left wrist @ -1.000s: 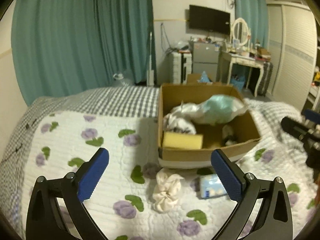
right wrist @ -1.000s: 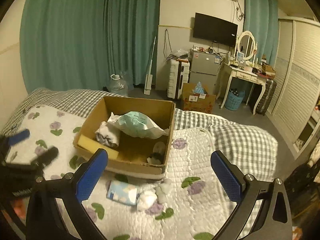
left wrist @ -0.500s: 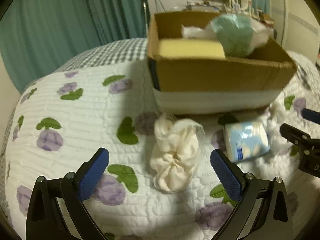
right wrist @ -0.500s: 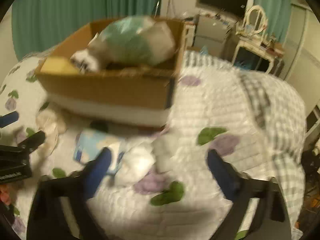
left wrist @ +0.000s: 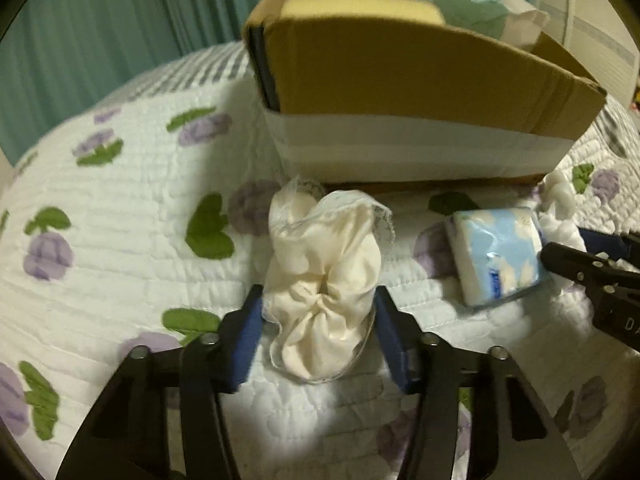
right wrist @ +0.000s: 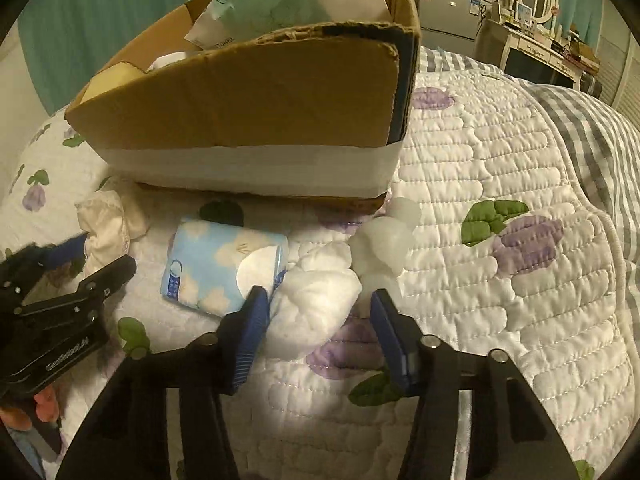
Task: Organize soft objects
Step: 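Grasp the cream lace cloth with the left gripper while the right grasps white cotton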
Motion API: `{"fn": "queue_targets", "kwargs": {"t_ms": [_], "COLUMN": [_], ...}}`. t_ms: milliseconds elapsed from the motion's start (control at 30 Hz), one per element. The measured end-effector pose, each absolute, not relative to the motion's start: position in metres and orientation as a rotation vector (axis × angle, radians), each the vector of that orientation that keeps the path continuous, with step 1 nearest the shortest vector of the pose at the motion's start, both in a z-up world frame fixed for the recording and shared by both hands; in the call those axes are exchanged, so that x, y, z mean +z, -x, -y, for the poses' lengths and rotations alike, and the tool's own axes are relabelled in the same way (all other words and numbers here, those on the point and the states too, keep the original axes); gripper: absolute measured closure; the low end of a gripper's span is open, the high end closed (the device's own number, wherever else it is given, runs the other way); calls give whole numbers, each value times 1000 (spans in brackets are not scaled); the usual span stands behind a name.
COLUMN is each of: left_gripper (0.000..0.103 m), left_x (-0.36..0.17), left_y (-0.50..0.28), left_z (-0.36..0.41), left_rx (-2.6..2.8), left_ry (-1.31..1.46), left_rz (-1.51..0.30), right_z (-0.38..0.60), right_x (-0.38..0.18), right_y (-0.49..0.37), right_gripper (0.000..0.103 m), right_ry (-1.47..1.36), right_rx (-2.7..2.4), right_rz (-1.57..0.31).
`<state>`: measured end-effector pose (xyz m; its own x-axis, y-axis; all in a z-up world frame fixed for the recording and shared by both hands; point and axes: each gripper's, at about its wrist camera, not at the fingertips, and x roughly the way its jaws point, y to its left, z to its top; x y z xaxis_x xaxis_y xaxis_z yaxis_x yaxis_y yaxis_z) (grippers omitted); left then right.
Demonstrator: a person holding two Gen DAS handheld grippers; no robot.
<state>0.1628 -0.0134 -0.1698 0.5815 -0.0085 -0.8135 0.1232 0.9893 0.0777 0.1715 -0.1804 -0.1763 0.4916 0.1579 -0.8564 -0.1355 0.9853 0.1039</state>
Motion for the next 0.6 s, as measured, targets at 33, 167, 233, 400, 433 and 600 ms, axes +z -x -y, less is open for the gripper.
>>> {"fn": "queue_targets", "kwargs": {"t_ms": [33,167,233,400,433,600], "left_gripper": [59,69,70,71,71,75], "left_x": [-169,-161,-160,-145,-141,-118], "left_y": [-163,-155,-154,-145,-143,-142], "left_z": [12,8,6,10,11,12], "left_rx": [-75,-91,-89,-104,-107,-118], "left_ry": [-123,-92,-102,-112,-118,-97], "left_rz": [-945,-928,-922,-906,-906,-895], "right_z": [182,182,186,194,194,197], "right_x": [-176,-170,-163,-148,-146,-119], "right_y": [-171,-160,-155,-143,-140,-123], "right_gripper": [63,74,76,78,78,78], "right_ry": [-28,-22,-30,-26,-24,5], "right_rx": [185,195,208,218,219,236], "right_rz": [-1040,-1021,-1016,-978,-972,-925]}}
